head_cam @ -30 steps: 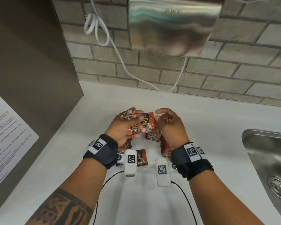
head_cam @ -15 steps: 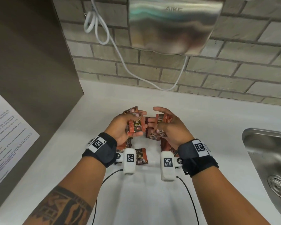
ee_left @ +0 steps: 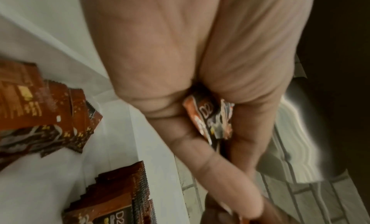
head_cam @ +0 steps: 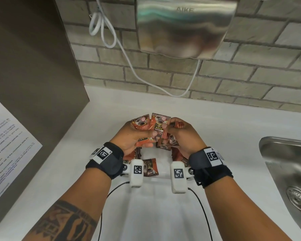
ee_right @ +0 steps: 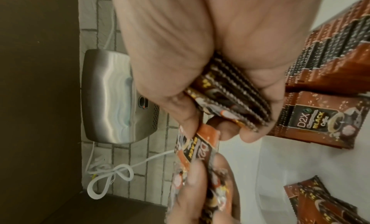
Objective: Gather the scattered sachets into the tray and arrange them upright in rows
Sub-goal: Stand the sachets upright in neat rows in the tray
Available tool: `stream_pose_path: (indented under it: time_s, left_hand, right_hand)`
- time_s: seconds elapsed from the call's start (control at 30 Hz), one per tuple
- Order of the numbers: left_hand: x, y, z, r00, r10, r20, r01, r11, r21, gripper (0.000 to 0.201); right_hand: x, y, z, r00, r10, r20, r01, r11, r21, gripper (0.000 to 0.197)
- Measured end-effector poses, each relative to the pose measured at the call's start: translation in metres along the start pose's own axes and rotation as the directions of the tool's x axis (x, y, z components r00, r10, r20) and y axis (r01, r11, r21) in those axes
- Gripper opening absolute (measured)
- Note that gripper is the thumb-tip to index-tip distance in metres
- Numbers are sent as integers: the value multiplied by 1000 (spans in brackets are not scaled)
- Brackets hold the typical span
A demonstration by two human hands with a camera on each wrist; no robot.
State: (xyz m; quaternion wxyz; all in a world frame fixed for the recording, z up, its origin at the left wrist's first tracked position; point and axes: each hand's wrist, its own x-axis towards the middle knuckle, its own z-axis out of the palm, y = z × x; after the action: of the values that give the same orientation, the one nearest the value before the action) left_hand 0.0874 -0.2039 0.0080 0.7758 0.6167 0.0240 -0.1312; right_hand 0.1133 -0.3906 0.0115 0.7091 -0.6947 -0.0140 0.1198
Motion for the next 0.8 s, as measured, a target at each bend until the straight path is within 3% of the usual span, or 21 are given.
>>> stream_pose_path:
  time_s: [0.1,0.17,0.27,0.33,0.47,0.53,0.63,0.73,0.8]
  left_hand:
    - [4,0,-4,988,38,-151,-37,999,9,20]
    - [7,1,-8,978,53,-204,-54,999,0,17]
    - [8,2,-11,979,93,-183,-71,990,123,16]
    - [7,4,-10,985,120,-126,-90,971,221,16]
    - [5,8,-2,991,119,-64,-101,966,240,19]
    - [6,6,2,990,125,-72,-107,969,223,17]
    - [5,5,2,991,97,-87,-85,989,124,16]
    - [1,6,-2,999,7,-44,-15,982,-186,25]
    - [1,4,-5,1000,4,-18,-8,970,-244,28]
  right_hand:
    - [-6,-4,-5,991,91,101,-86,995,-52,5]
    - [-6,-4,-8,990,92,111,-70,980,-186,12]
    - [1,-10,-10,998,-40,50,50,972,-229,34]
    - [3,-15,-9,992,-98,74,113,966,-234,37]
    - [4,-12,-3,973,30,230,30,968,-249,57]
    - [2,-4,1,969,50,241,11,969,-245,65]
    - [-3,0,1,980,35,196,1,983,-184,56]
    - [-5,1,-5,989,21,146,-16,999,-34,46]
    - [-6,0,-7,995,-19,96,17,999,30,45]
